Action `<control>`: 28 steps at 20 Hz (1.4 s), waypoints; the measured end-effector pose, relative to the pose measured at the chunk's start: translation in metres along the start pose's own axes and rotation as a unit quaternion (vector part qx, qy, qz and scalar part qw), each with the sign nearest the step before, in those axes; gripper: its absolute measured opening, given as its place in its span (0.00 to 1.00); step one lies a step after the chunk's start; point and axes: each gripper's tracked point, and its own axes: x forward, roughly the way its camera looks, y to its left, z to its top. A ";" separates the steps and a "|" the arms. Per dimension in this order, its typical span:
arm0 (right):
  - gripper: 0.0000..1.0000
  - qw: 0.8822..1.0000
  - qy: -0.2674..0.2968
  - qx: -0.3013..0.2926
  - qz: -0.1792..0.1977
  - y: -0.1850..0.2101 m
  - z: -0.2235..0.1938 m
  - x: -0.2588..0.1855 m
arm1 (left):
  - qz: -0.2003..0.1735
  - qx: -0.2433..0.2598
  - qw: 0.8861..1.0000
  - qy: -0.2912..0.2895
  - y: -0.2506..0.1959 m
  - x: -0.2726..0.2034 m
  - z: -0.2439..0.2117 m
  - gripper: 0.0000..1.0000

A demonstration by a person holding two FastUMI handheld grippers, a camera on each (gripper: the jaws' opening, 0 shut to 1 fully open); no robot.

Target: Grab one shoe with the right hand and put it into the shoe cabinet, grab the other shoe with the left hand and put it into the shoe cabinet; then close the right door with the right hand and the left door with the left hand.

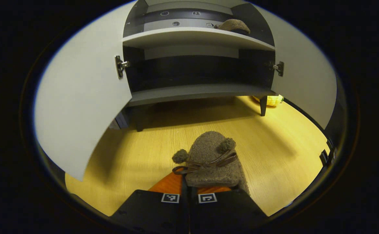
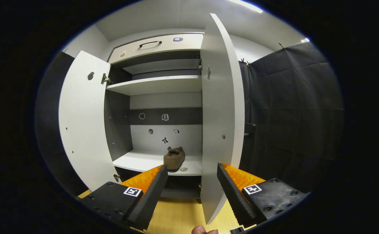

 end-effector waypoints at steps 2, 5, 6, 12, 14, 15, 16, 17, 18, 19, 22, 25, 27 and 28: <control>0.97 1.000 0.001 0.002 0.004 -0.003 0.000 -0.004 | 0.021 0.003 1.000 -0.002 0.003 -0.027 0.020 0.07; 0.97 1.000 0.005 0.009 0.009 -0.008 -0.002 -0.011 | 0.023 -0.013 1.000 -0.008 -0.003 -0.068 0.055 0.07; 0.97 1.000 0.007 0.013 0.012 -0.009 -0.003 -0.012 | 0.018 -0.020 1.000 -0.008 -0.007 -0.082 0.068 0.07; 0.98 0.999 0.017 0.020 0.027 -0.025 -0.011 -0.029 | 0.007 -0.056 0.998 -0.035 -0.011 -0.143 0.182 0.07; 0.98 0.999 0.020 0.019 0.023 -0.037 -0.015 -0.034 | 0.010 -0.059 0.997 -0.054 -0.008 -0.152 0.227 0.07; 0.98 0.999 0.023 0.019 0.021 -0.042 -0.017 -0.037 | 0.016 -0.056 0.996 -0.065 -0.005 -0.155 0.248 0.07; 0.98 0.999 0.024 0.020 0.018 -0.048 -0.017 -0.037 | 0.026 -0.051 0.996 -0.074 0.000 -0.156 0.269 0.06; 0.98 0.999 0.025 0.021 0.015 -0.056 -0.018 -0.040 | 0.037 -0.044 0.995 -0.082 0.005 -0.155 0.289 0.06; 0.98 0.999 0.027 0.022 0.011 -0.063 -0.019 -0.040 | 0.046 -0.040 0.994 -0.090 0.009 -0.153 0.307 0.06; 0.98 0.999 0.027 0.023 0.006 -0.070 -0.019 -0.041 | 0.050 -0.038 0.993 -0.098 0.010 -0.150 0.325 0.06; 0.98 0.999 0.034 0.030 -0.007 -0.092 -0.025 -0.044 | 0.060 -0.037 0.992 -0.104 0.019 -0.128 0.369 0.07; 0.98 0.998 0.038 0.035 -0.018 -0.114 -0.029 -0.046 | 0.078 -0.026 0.992 -0.097 0.031 -0.094 0.402 0.06; 0.98 0.998 0.036 0.039 -0.022 -0.127 -0.031 -0.046 | 0.078 -0.036 0.993 -0.085 0.035 -0.065 0.417 0.07; 0.98 0.998 0.038 0.038 -0.027 -0.135 -0.033 -0.044 | 0.080 -0.041 0.993 -0.081 0.039 -0.050 0.424 0.06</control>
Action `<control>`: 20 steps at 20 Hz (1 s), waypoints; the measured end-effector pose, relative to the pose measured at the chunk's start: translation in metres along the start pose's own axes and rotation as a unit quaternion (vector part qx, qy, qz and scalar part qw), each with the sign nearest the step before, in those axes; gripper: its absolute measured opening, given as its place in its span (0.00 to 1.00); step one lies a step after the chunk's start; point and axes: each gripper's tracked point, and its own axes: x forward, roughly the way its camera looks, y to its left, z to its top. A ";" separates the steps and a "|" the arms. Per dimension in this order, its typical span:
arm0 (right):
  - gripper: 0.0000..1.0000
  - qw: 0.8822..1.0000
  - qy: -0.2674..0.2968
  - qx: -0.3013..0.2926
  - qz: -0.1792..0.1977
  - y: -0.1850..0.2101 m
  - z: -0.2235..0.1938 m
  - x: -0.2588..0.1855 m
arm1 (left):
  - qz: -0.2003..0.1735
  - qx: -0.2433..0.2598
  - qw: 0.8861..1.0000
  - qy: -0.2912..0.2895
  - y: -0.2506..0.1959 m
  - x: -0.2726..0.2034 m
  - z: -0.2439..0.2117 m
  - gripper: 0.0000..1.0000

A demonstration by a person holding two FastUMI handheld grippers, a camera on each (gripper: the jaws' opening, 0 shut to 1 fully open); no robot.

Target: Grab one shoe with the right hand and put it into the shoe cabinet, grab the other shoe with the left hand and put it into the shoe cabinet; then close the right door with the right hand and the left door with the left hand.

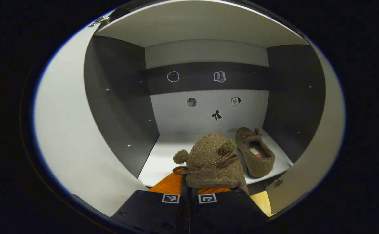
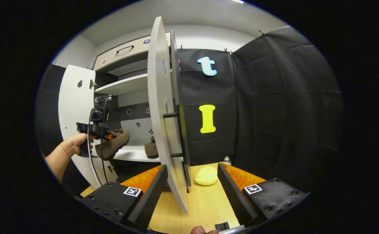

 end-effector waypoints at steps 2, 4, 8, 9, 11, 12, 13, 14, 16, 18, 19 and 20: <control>0.98 1.000 0.003 0.001 -0.010 -0.012 -0.004 0.000 | 0.006 0.004 1.000 0.009 0.002 0.032 0.008 0.07; 0.98 1.000 0.007 0.001 -0.019 -0.024 -0.006 0.004 | 0.016 0.019 1.000 0.013 0.002 0.065 0.014 0.06; 0.98 0.999 0.011 -0.008 -0.033 -0.044 -0.007 0.013 | 0.028 0.044 0.998 0.043 -0.001 0.122 0.009 0.06; 0.98 0.999 0.010 -0.008 -0.038 -0.049 -0.006 0.015 | 0.034 0.047 0.997 0.048 0.001 0.133 0.009 0.06; 0.98 0.999 0.009 -0.006 -0.046 -0.054 -0.003 0.020 | 0.044 0.054 0.996 0.055 0.003 0.150 0.009 0.06; 0.98 0.999 0.008 -0.006 -0.050 -0.057 -0.001 0.022 | 0.045 0.057 0.996 0.057 0.002 0.156 0.008 0.06; 0.98 0.999 0.008 -0.007 -0.053 -0.059 -0.001 0.024 | 0.045 0.062 0.995 0.059 0.001 0.161 0.009 0.07; 0.98 0.998 0.008 -0.008 -0.056 -0.061 -0.001 0.025 | 0.044 0.069 0.995 0.060 -0.001 0.166 0.009 0.06; 0.98 0.998 0.010 -0.009 -0.060 -0.062 -0.001 0.029 | 0.041 0.078 0.994 0.065 -0.005 0.172 0.007 0.06; 0.98 0.998 0.010 -0.009 -0.064 -0.062 -0.001 0.030 | 0.042 0.081 0.993 0.076 -0.006 0.176 0.002 0.06; 0.98 0.998 0.009 -0.008 -0.063 -0.061 0.000 0.030 | 0.045 0.082 0.992 0.080 -0.005 0.177 -0.001 0.06; 0.98 0.998 0.008 -0.008 -0.063 -0.059 0.000 0.030 | 0.048 0.081 0.992 0.083 -0.004 0.177 -0.002 0.08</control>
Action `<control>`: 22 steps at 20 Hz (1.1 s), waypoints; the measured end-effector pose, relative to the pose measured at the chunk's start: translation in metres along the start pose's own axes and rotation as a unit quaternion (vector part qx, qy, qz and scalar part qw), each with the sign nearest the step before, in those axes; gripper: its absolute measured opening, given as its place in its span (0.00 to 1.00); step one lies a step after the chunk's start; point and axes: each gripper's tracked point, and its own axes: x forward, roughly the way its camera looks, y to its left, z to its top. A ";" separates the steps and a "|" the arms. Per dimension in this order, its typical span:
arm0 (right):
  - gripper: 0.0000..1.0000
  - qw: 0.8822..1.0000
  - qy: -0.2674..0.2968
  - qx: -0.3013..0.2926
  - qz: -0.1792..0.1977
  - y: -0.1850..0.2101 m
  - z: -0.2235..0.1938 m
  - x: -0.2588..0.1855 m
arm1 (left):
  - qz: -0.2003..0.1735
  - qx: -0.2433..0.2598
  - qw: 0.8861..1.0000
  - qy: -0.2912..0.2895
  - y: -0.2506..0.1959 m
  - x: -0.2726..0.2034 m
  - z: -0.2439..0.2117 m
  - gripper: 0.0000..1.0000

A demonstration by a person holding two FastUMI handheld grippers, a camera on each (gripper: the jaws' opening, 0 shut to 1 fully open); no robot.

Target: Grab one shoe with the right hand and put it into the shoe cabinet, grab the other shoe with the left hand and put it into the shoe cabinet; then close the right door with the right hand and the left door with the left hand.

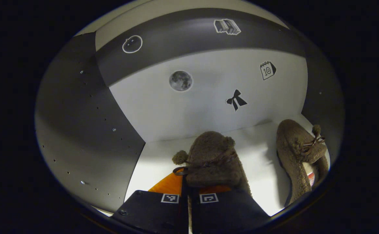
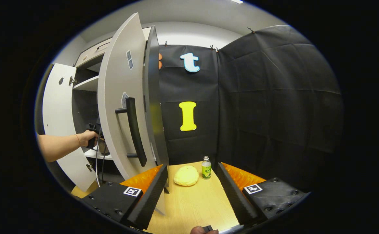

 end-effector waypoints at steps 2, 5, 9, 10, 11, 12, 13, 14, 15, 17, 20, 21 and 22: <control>0.98 1.000 -0.002 -0.001 0.000 0.001 0.001 -0.001 | 0.001 0.002 1.000 0.001 0.003 -0.002 -0.001 0.18; 0.98 1.000 -0.002 0.006 0.000 0.003 0.003 -0.001 | 0.007 0.017 1.000 0.000 0.006 -0.013 -0.002 0.30; 0.98 1.000 -0.001 0.015 0.006 0.007 0.004 0.000 | 0.009 0.011 0.999 -0.042 0.012 -0.041 0.005 0.55; 0.98 1.000 -0.002 0.017 0.007 0.008 0.005 0.000 | 0.004 0.003 0.998 -0.065 0.011 -0.054 0.010 0.66; 0.98 1.000 -0.003 0.019 0.007 0.008 0.008 0.000 | -0.005 -0.002 0.997 -0.080 0.008 -0.066 0.010 0.83; 0.98 1.000 -0.004 0.021 0.008 0.009 0.008 0.001 | -0.005 -0.006 0.995 -0.100 0.011 -0.077 0.014 1.00; 0.98 1.000 -0.004 0.024 0.011 0.010 0.009 0.001 | -0.008 -0.012 0.993 -0.116 0.011 -0.090 0.014 0.98; 1.00 1.000 -0.008 0.025 0.014 0.011 0.012 0.002 | -0.014 -0.019 0.991 -0.129 0.011 -0.103 0.015 0.96; 0.98 1.000 -0.010 0.024 0.017 0.012 0.015 0.002 | -0.019 -0.027 0.989 -0.145 0.010 -0.118 0.015 0.96; 0.98 0.999 -0.019 0.020 0.021 0.012 0.022 0.005 | -0.029 -0.039 0.983 -0.174 0.009 -0.150 0.015 0.96; 0.98 0.999 -0.032 0.016 0.025 0.017 0.034 0.012 | -0.039 -0.045 0.975 -0.215 0.008 -0.202 0.008 0.96; 0.98 0.999 -0.036 0.016 0.026 0.018 0.038 0.015 | -0.040 -0.050 0.972 -0.226 0.008 -0.218 0.005 0.96; 0.98 0.999 -0.039 0.015 0.027 0.020 0.041 0.018 | -0.047 -0.055 0.969 -0.236 0.005 -0.235 -0.001 0.96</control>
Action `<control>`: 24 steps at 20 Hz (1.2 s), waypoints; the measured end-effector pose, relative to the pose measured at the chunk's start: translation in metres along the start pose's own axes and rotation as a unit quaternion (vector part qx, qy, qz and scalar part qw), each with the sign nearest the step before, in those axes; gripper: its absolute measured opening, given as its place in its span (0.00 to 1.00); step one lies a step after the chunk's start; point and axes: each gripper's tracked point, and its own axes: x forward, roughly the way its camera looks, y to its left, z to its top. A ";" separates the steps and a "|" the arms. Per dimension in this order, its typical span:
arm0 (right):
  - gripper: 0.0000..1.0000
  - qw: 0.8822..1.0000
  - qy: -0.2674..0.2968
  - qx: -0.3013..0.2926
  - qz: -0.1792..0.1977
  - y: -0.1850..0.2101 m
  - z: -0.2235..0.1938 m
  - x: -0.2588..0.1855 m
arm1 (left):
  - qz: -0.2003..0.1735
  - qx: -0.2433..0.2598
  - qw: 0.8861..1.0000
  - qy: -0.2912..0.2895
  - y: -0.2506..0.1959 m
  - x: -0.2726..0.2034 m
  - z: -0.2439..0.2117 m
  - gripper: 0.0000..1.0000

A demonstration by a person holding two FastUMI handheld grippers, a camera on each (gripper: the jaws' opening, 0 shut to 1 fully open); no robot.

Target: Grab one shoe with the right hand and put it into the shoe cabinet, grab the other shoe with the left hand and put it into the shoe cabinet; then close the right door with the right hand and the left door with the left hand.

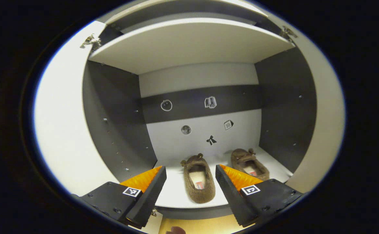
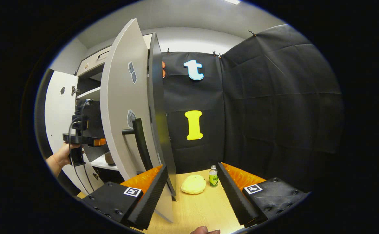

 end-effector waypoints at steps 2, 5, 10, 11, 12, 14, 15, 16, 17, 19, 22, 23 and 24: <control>0.98 1.000 -0.005 -0.001 -0.001 0.001 0.005 0.007 | -0.017 -0.015 1.000 -0.018 -0.011 -0.033 0.004 0.96; 0.98 1.000 -0.007 -0.003 -0.006 0.002 0.008 0.014 | -0.009 -0.029 0.998 -0.052 -0.011 -0.081 0.010 0.96; 1.00 1.000 -0.008 -0.006 -0.015 0.006 0.010 0.018 | -0.018 -0.041 0.997 -0.068 -0.018 -0.154 -0.001 0.96; 0.98 1.000 -0.009 -0.007 -0.016 0.007 0.011 0.018 | -0.014 -0.040 0.997 -0.069 -0.016 -0.168 -0.005 0.96; 0.98 1.000 -0.010 -0.009 -0.016 0.009 0.010 0.018 | -0.016 -0.040 0.997 -0.066 -0.015 -0.181 -0.008 0.96; 0.98 1.000 -0.010 -0.011 -0.015 0.013 0.011 0.018 | -0.022 -0.046 0.997 -0.061 -0.015 -0.205 -0.017 0.96; 1.00 1.000 -0.010 -0.009 -0.012 0.017 0.011 0.018 | -0.023 -0.049 0.997 -0.060 -0.012 -0.215 -0.019 0.96; 0.98 1.000 -0.011 -0.005 -0.004 0.024 0.011 0.017 | -0.021 -0.051 0.997 -0.060 -0.007 -0.224 -0.022 0.96; 0.98 1.000 -0.011 -0.010 -0.009 0.027 0.011 0.015 | -0.020 -0.049 0.997 -0.060 -0.003 -0.232 -0.025 0.96; 0.96 0.999 -0.021 -0.021 -0.019 0.025 0.011 0.015 | -0.018 -0.041 0.997 -0.058 0.007 -0.244 -0.030 0.96; 0.98 0.999 -0.026 -0.018 -0.028 0.034 0.010 0.011 | -0.018 -0.040 0.998 -0.053 0.022 -0.254 -0.039 0.96; 0.98 0.999 -0.029 -0.017 -0.030 0.038 0.009 0.009 | -0.017 -0.043 0.998 -0.050 0.028 -0.257 -0.042 0.96; 0.98 0.999 -0.031 -0.015 -0.029 0.044 0.007 0.008 | -0.016 -0.047 0.998 -0.045 0.032 -0.258 -0.047 0.96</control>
